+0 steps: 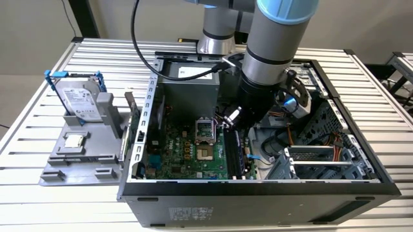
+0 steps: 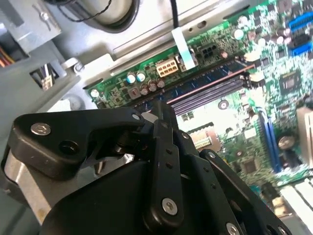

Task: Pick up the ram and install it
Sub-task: 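Press down the ram until it locks into place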

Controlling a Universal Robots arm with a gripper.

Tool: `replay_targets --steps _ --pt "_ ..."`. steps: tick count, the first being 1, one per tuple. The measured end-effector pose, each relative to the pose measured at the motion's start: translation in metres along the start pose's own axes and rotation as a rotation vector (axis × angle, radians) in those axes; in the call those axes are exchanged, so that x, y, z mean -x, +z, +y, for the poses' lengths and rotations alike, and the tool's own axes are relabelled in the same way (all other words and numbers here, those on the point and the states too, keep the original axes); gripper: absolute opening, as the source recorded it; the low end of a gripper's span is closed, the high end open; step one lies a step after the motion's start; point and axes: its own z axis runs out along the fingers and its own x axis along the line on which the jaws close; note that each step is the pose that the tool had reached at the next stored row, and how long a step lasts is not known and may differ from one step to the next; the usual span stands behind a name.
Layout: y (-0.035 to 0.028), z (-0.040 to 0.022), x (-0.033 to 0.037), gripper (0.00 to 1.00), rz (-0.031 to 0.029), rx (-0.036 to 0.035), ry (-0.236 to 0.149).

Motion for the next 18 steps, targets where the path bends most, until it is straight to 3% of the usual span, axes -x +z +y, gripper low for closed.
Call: replay_targets --steps 11,14,18 --pt "0.0016 0.0000 0.0000 0.00 -0.0080 0.0085 -0.199" --pt "0.0030 0.0000 -0.0001 0.00 -0.0139 0.0150 -0.252" --pt "0.0037 0.0000 0.0000 0.00 -0.0165 0.0177 -0.325"
